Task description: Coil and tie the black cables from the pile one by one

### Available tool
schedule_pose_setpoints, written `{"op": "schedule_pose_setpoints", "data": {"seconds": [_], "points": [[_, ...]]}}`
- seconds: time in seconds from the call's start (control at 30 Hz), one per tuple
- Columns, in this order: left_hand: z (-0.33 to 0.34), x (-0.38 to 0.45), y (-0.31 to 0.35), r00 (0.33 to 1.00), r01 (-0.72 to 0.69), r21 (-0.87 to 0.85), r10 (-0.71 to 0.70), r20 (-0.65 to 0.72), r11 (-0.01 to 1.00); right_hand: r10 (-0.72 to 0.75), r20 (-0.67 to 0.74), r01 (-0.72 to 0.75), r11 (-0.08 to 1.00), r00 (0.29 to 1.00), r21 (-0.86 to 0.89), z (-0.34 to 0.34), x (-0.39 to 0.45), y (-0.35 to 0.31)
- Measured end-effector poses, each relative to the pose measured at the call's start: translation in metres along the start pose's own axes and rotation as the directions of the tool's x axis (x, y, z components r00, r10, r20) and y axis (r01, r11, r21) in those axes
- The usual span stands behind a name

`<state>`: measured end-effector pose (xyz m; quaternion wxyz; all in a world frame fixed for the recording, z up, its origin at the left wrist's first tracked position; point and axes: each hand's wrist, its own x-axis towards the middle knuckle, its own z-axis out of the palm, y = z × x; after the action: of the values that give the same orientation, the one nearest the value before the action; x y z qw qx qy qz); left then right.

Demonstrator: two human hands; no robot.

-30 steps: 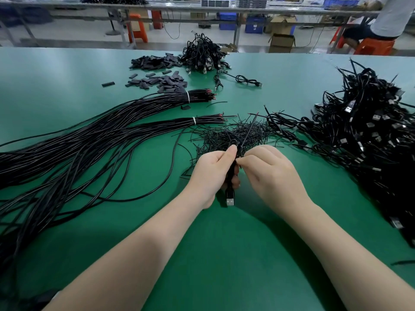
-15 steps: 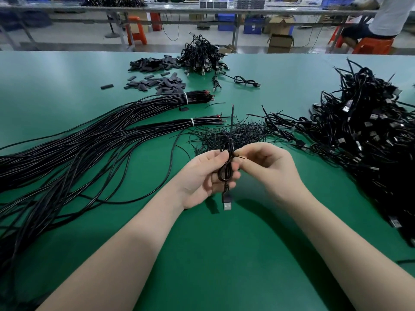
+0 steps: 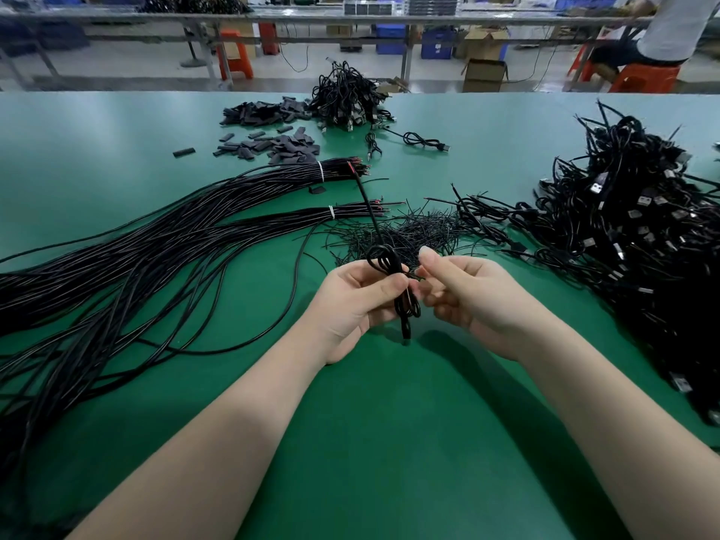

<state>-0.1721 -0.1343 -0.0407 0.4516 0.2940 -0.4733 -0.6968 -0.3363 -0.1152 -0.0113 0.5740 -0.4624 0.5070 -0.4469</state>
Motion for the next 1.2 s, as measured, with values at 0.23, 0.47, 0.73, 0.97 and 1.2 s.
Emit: {"op": "schedule_pose_setpoints", "data": {"seconds": [0.23, 0.47, 0.73, 0.97, 1.2], "points": [[0.004, 0.001, -0.001, 0.999, -0.018, 0.053, 0.019, -0.028, 0.998, 0.080, 0.036, -0.079, 0.997, 0.996, -0.019, -0.005, -0.004, -0.007], [0.006, 0.002, -0.002, 1.000, -0.015, 0.082, 0.017, -0.021, 0.997, 0.078, 0.028, -0.077, 0.996, 0.997, -0.032, -0.006, -0.008, -0.014], [0.006, 0.003, -0.004, 0.991, -0.014, 0.022, 0.017, -0.132, 1.000, -0.154, -0.025, 0.145, 0.963, 0.988, -0.229, -0.002, -0.007, -0.014], [0.003, 0.005, 0.004, 0.993, 0.093, -0.013, -0.094, -0.077, 0.996, -0.779, 0.462, 0.541, -0.192, 0.424, -0.819, -0.004, 0.003, 0.013], [0.002, 0.008, -0.002, 0.989, 0.019, -0.084, -0.031, -0.146, 0.996, -0.200, -0.202, 0.122, 0.932, 0.959, -0.343, -0.002, -0.003, -0.007]]}}
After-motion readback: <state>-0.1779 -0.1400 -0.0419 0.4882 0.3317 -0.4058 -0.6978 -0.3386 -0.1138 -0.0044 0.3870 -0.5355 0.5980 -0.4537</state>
